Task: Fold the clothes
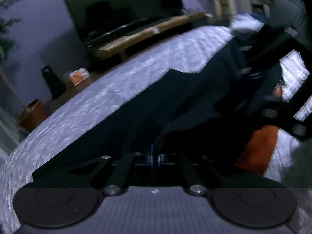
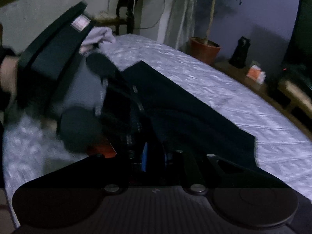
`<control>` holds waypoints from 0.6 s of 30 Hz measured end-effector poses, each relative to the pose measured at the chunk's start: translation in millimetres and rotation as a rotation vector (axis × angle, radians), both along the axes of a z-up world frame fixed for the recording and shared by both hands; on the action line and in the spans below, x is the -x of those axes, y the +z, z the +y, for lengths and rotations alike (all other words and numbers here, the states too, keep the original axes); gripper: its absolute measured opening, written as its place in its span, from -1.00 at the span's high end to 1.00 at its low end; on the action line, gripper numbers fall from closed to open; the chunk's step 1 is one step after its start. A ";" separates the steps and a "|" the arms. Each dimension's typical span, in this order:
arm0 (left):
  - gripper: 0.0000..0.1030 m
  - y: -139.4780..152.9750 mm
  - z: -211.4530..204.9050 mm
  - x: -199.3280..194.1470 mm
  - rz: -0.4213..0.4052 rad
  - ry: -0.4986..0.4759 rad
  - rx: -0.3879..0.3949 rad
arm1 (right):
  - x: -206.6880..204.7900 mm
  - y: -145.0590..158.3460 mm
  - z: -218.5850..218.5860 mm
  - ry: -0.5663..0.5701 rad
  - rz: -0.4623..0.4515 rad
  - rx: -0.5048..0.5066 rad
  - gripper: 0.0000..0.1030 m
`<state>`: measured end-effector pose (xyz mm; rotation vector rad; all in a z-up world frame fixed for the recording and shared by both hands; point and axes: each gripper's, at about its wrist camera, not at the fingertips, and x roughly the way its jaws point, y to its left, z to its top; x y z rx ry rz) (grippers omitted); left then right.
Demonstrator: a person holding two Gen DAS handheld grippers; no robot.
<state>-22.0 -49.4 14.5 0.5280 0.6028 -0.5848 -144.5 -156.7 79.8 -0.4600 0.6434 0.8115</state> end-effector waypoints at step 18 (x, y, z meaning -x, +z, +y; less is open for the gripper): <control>0.93 15.1 1.2 2.0 -0.001 0.047 0.131 | 8.3 -51.6 -14.6 -0.072 -0.328 0.390 -0.49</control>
